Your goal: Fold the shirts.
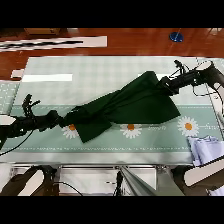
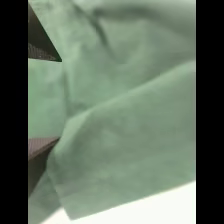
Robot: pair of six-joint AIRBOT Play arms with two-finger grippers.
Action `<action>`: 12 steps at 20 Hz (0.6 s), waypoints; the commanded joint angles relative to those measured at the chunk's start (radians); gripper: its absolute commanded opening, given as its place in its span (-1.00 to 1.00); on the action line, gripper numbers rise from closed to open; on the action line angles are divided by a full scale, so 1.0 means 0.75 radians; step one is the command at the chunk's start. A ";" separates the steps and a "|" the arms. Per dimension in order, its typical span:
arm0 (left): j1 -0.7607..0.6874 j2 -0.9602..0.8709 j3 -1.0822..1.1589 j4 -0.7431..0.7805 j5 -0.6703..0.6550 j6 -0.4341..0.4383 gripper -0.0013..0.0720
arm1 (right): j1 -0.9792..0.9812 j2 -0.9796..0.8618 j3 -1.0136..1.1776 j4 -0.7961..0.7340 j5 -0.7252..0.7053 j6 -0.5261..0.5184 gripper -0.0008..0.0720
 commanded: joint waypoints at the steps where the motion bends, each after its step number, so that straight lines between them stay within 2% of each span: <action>1: 0.000 -0.001 -0.001 0.000 0.002 0.001 -0.90 | 0.002 -0.003 -0.004 0.009 -0.151 0.050 0.50; 8: -0.001 -0.001 -0.001 0.000 0.016 0.000 -0.90 | 0.002 -0.064 -0.004 0.007 -0.215 0.099 0.45; 12: -0.001 -0.001 -0.001 0.000 0.024 0.000 -0.90 | 0.001 -0.075 -0.004 0.034 -0.305 0.100 -0.45</action>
